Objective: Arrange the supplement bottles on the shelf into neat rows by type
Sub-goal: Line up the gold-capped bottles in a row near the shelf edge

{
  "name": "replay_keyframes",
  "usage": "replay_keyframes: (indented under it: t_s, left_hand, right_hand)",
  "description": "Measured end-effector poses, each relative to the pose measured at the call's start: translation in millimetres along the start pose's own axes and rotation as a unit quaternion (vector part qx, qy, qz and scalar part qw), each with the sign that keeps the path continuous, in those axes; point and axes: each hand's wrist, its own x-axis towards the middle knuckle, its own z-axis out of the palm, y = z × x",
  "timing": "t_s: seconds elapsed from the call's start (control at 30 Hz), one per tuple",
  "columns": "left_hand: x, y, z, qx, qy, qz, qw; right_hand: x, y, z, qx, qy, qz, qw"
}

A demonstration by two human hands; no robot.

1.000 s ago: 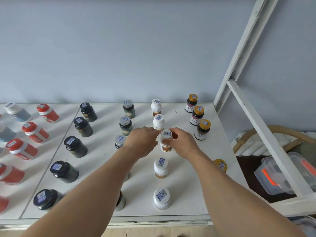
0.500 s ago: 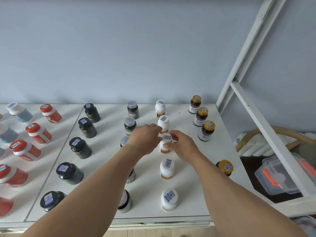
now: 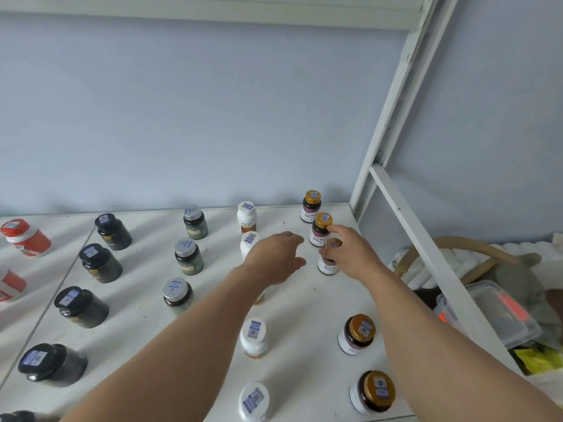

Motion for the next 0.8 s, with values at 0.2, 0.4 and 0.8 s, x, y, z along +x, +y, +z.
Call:
replay_keyframes:
  t_s: [0.2, 0.4, 0.8]
  left_hand:
    - [29, 20, 21, -0.106, -0.073, -0.070, 0.989]
    - [38, 21, 36, -0.235, -0.114, -0.105, 0.960]
    - [39, 23, 34, -0.353, -0.151, -0.099, 0.918]
  right_hand:
    - [21, 27, -1, -0.012, -0.057, 0.013, 0.998]
    - [28, 24, -14, 0.010, -0.058, 0.004, 0.998]
    - [34, 19, -23, 0.076, -0.042, 0.015, 0.996]
